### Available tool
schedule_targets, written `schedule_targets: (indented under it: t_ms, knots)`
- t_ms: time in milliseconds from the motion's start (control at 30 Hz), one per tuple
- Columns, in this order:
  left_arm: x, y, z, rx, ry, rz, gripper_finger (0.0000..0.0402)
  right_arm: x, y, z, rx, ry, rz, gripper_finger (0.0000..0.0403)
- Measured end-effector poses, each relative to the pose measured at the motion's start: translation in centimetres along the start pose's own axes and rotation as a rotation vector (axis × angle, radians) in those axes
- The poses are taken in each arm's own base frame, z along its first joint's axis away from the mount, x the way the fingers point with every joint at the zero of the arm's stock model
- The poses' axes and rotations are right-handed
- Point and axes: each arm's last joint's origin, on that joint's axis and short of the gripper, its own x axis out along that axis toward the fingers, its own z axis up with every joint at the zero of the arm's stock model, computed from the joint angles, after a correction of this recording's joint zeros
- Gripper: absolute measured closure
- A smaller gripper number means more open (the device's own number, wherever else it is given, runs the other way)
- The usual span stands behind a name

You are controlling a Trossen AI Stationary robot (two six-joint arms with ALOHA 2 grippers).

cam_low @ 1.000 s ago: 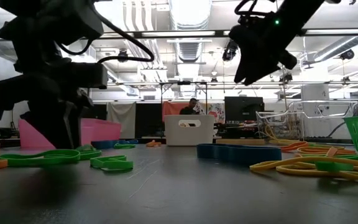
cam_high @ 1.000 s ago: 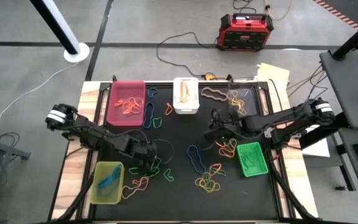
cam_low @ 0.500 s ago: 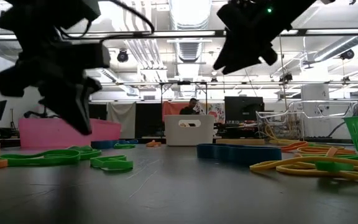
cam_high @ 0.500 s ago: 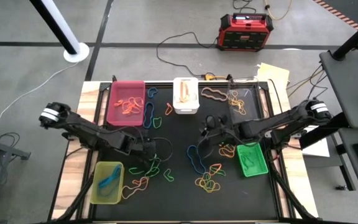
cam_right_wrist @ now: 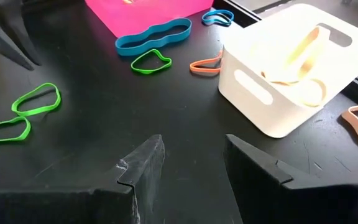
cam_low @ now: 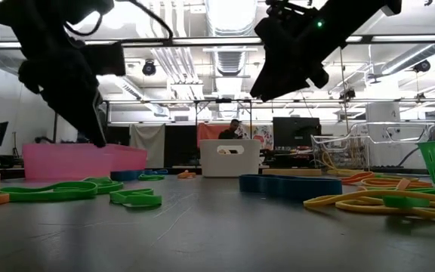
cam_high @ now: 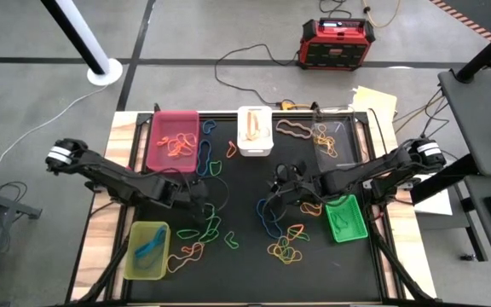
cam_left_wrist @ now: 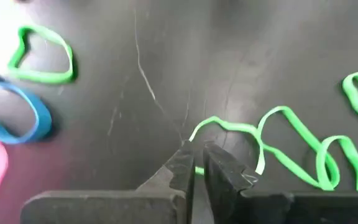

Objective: Sort rubber bands into baskets
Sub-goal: Put the green rubber band into the green bin

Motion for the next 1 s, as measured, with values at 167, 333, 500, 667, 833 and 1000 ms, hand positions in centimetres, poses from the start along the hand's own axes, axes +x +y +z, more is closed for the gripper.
schedule_targets:
  t_ms: [167,333,500,667,833,1000]
  knots:
    - [1.2,-0.2,-0.2,-0.036,0.062,-0.001,0.0331,0.0,0.0,0.0,0.002,0.000,0.001,0.0236]
    - [2.7,-0.3,-0.5,-0.063,0.113,0.038,0.0274,0.0,0.1,0.0,0.003,0.009,0.017,0.0236]
    - [4.0,-0.4,-0.6,-0.073,0.146,0.071,0.0242,0.0,0.1,0.0,0.003,0.011,0.020,0.0236]
    - [4.8,-0.6,-0.7,-0.061,0.165,0.079,0.0252,0.0,0.1,0.0,0.003,0.011,0.021,0.0236]
    - [4.7,-0.6,-0.6,-0.026,0.161,0.060,0.0356,0.0,0.1,0.0,-0.004,0.011,0.020,0.0236]
    - [3.4,-0.5,0.2,0.028,0.086,0.054,0.0394,0.0,0.4,-0.1,-0.060,-0.001,0.034,0.0236]
